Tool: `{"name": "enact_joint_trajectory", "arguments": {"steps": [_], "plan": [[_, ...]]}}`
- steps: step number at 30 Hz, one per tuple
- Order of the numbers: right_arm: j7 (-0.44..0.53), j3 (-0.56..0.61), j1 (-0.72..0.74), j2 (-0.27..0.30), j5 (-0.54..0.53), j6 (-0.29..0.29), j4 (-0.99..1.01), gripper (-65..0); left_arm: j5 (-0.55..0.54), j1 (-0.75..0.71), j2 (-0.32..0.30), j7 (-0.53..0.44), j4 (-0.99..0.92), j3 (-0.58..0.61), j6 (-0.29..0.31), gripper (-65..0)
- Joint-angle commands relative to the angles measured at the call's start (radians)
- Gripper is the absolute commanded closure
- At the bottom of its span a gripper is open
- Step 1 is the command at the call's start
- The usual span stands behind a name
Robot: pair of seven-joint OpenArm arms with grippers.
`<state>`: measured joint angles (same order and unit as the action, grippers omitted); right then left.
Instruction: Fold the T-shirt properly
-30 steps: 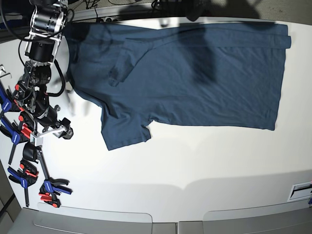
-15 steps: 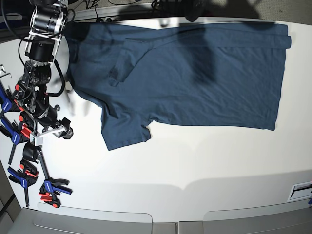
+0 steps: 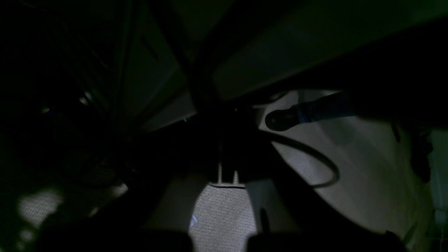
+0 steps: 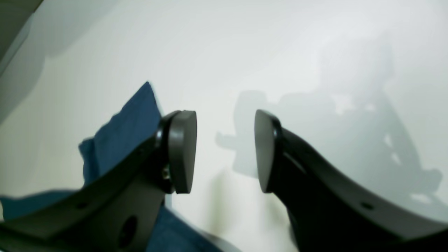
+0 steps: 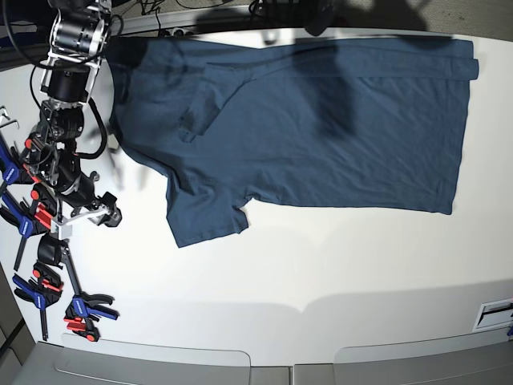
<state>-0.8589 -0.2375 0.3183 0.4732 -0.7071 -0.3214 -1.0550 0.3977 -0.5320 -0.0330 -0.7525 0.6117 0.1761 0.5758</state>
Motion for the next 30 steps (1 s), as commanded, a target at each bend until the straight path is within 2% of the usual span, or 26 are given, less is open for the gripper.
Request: {"name": "enact_joint_trajectory", "arguments": {"steps": [1, 4, 9, 12, 15, 17, 21, 23, 25, 28, 30], "plan": [[0.01, -0.006, 0.028, 0.015, 0.005, -0.051, -0.017, -25.1, -0.002, -0.011, 0.018, -0.08, 0.01, 0.009, 0.038, 0.0], [0.007, -0.005, 0.028, -0.005, 0.181, -0.186, -0.017, -23.5, -0.001, -0.011, 0.018, -0.08, 0.01, 0.009, 0.038, 0.0], [0.103, 0.047, 0.027, -0.016, 0.465, -0.198, -0.017, -11.3, 0.005, -0.011, 0.018, -0.08, 0.01, 0.009, 0.038, 0.0], [0.206, 0.081, 0.028, -0.016, 0.634, -0.214, -0.017, -7.7, 0.005, -0.011, 0.018, -0.08, 0.01, 0.009, 0.038, 0.0], [0.297, 0.121, 0.028, -0.016, 0.88, -0.309, -0.017, -6.7, 0.005, -0.011, 0.018, -0.08, 0.01, 0.009, 0.038, 0.0], [0.358, 0.149, 0.027, -0.016, 1.021, -0.347, -0.017, -6.7, 0.005, -0.011, 0.018, -0.08, 0.01, 0.009, 0.038, 0.0], [0.457, 0.2, 0.028, -0.016, 1.223, -0.344, -0.017, -6.8, 0.005, -0.011, 0.018, -0.08, 0.01, 0.009, 0.038, 0.0], [0.51, 0.21, 0.028, -0.016, 1.3, -0.343, -0.017, -6.8, 0.005, -0.011, 0.018, -0.08, 0.01, 0.009, 0.038, 0.0], [0.566, 0.212, 0.027, -0.016, 1.349, -0.318, -0.017, -6.7, 0.005, -0.011, 0.018, -0.08, 0.01, 0.009, 0.038, 0.0], [0.642, 0.212, 0.027, -0.016, 1.351, -0.237, -0.017, -6.7, 0.005, -0.011, 0.018, -0.08, 0.01, 0.009, 0.038, 0.0], [0.69, 0.211, 0.028, -0.016, 1.255, -0.193, -0.017, -6.1, 0.005, -0.011, 0.018, -0.08, 0.01, 0.009, 0.038, 0.0]]}}
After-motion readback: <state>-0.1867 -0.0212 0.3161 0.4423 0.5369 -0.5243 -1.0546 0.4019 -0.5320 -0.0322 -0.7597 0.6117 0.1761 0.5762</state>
